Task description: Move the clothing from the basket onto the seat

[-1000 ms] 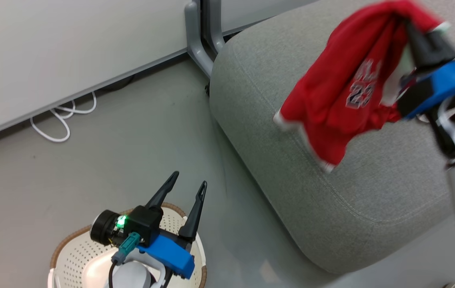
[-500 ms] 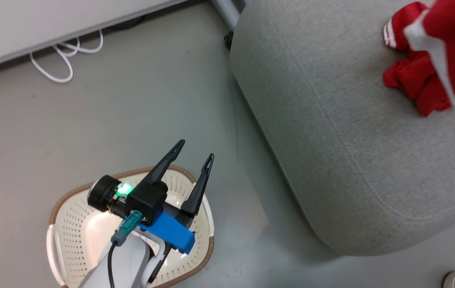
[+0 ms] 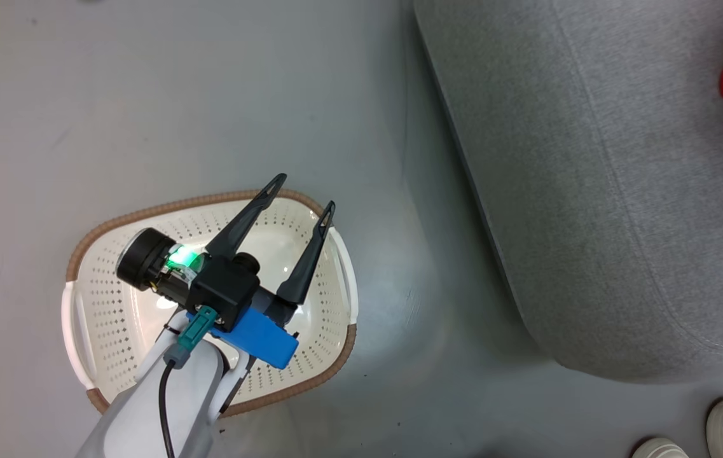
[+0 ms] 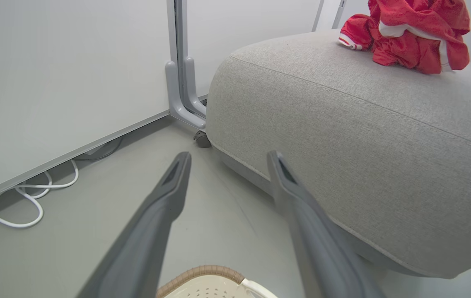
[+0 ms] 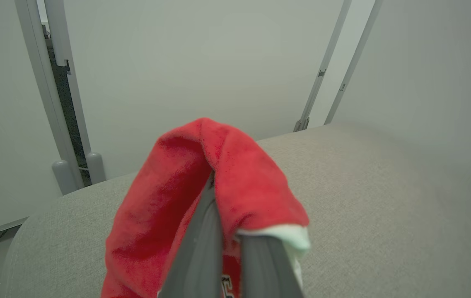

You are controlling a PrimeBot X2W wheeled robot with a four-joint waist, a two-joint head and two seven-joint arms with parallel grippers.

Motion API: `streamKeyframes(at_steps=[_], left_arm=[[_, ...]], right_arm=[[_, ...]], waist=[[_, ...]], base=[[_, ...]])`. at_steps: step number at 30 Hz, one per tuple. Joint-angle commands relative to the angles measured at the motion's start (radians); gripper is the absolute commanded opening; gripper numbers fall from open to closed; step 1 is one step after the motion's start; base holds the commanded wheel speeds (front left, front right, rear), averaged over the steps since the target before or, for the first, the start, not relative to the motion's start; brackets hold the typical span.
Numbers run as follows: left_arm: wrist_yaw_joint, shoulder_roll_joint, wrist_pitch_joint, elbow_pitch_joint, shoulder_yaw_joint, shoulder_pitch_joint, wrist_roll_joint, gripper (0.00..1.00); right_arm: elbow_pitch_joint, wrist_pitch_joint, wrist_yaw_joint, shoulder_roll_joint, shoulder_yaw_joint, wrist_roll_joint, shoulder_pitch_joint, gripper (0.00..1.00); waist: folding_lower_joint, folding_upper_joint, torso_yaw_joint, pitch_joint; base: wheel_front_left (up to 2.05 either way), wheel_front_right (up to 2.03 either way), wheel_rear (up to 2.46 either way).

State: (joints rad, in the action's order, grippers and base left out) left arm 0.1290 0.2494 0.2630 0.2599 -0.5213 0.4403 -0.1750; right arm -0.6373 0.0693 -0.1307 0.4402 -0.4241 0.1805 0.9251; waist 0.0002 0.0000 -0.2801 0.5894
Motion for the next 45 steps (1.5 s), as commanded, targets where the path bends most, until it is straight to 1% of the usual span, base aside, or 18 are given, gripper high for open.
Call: streamKeyframes(at_steps=[1, 6, 12, 13, 14, 15, 16, 22, 25, 32, 36, 42, 45], left_arm=[[0.002, 0.004, 0.003, -0.004, -0.002, 0.021, 0.002, 1.0], [0.002, 0.005, 0.003, -0.004, -0.014, 0.038, 0.006, 1.0], [0.002, -0.005, 0.003, 0.002, -0.012, 0.039, -0.002, 1.0], [0.002, -0.006, 0.003, 0.003, -0.01, 0.039, -0.003, 1.0], [0.002, -0.009, 0.003, 0.004, -0.01, 0.037, -0.004, 1.0], [0.002, -0.011, 0.003, 0.005, -0.009, 0.036, -0.004, 1.0], [0.002, -0.013, 0.003, 0.008, -0.008, 0.034, -0.005, 1.0], [0.002, -0.032, 0.003, 0.016, 0.002, 0.019, -0.013, 1.0], [0.002, -0.048, 0.003, 0.022, 0.005, 0.009, -0.02, 1.0], [0.002, -0.083, 0.003, 0.035, 0.023, -0.036, -0.036, 1.0], [0.002, -0.102, 0.003, 0.046, 0.055, -0.08, -0.051, 1.0], [0.002, -0.132, 0.003, 0.066, 0.106, -0.164, -0.069, 1.0], [0.002, -0.144, 0.003, 0.07, 0.133, -0.207, -0.069, 1.0]], right_arm=[[-0.018, 0.012, 0.0, -0.006, -0.002, 0.007, -0.012, 0.0], [-0.114, 0.046, 0.0, -0.028, 0.016, 0.003, -0.007, 0.0], [-0.188, 0.087, 0.0, -0.012, 0.04, -0.009, 0.022, 0.0], [-0.2, 0.091, 0.0, -0.008, 0.045, -0.008, 0.028, 0.09], [-0.21, 0.096, 0.0, -0.005, 0.052, -0.006, 0.032, 0.33], [-0.218, 0.1, 0.0, -0.002, 0.06, -0.005, 0.036, 0.58], [-0.227, 0.101, 0.0, 0.002, 0.069, -0.002, 0.04, 1.0], [-0.267, 0.114, 0.0, 0.022, 0.13, 0.02, 0.036, 1.0], [-0.273, 0.127, 0.0, 0.031, 0.165, 0.028, 0.008, 1.0], [-0.228, 0.138, 0.0, 0.045, 0.243, 0.064, -0.086, 1.0], [-0.16, 0.121, 0.0, 0.035, 0.283, 0.06, -0.156, 1.0], [-0.013, 0.083, 0.0, 0.019, 0.315, -0.001, -0.313, 1.0], [0.093, 0.056, 0.0, -0.018, 0.306, -0.019, -0.413, 1.0]], waist=[[-0.0002, 0.0, 0.013, 0.031], [-0.0002, 0.0, 0.022, 0.05], [-0.0002, 0.0, 0.03, 0.043], [-0.0002, 0.0, 0.031, 0.039], [-0.0002, 0.0, 0.032, 0.035], [-0.0002, 0.0, 0.032, 0.03], [-0.0002, 0.0, 0.032, 0.025], [-0.0002, 0.0, 0.036, -0.017], [-0.0002, 0.0, 0.041, -0.051], [-0.0002, 0.0, 0.059, -0.152], [-0.0002, 0.0, 0.069, -0.224], [-0.0002, 0.0, 0.105, -0.355], [-0.0002, 0.0, 0.128, -0.409]], base=[[0.0, 0.0, 0.0], [0.0, 0.0, 0.0], [0.0, 0.0, 0.0], [0.0, 0.0, 0.0], [0.0, 0.0, 0.0], [0.0, 0.0, 0.0], [0.0, 0.0, 0.0], [0.0, 0.0, 0.0], [0.0, 0.0, 0.0], [0.0, 0.0, 0.0], [0.0, 0.0, 0.0], [0.0, 0.0, 0.0], [0.0, 0.0, 0.0]])
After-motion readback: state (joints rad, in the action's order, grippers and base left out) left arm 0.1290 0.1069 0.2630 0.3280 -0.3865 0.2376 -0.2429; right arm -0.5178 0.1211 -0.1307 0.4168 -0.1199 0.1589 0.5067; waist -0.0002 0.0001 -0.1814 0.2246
